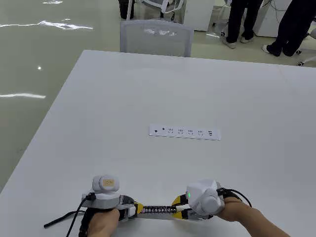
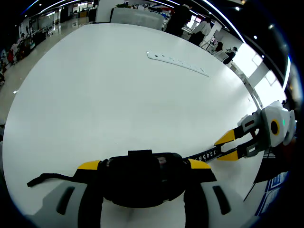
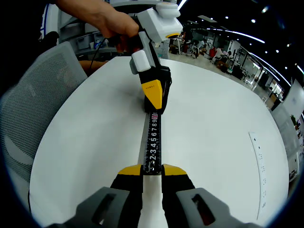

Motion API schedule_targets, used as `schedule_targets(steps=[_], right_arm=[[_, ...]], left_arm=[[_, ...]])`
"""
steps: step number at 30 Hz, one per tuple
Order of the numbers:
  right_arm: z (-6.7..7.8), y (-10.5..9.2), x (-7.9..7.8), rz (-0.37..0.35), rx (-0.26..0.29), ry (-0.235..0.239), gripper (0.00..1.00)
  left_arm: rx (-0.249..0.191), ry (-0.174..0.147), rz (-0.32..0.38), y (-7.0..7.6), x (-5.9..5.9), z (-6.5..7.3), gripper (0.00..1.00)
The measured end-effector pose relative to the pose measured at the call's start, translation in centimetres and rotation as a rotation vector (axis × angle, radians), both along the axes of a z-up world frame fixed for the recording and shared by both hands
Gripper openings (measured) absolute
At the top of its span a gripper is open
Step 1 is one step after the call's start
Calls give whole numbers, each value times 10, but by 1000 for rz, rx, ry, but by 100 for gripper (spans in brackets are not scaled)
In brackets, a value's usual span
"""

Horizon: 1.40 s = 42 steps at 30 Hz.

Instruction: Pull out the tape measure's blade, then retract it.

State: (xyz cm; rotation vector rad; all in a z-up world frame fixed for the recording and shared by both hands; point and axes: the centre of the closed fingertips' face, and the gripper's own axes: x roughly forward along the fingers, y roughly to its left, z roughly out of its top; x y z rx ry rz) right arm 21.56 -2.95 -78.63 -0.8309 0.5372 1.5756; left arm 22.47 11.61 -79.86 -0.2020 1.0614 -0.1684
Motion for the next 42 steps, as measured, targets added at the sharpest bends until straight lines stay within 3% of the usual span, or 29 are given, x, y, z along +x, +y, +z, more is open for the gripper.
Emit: schedule_targets(steps=[19, 27, 32, 42], right_arm=[[-1, 5, 0, 5, 7, 2, 14], [-1, 7, -1, 4, 11, 5, 14], [-2, 8, -1, 5, 14, 6, 14], [-2, 10, -2, 8, 14, 9, 14]], left_arm=[[-3, 6, -8, -3, -6, 6, 65], [-5, 12, -18, 0, 0, -1, 65], [-8, 13, -24, -5, -4, 7, 65], [-13, 19, -43, -6, -1, 7, 65]])
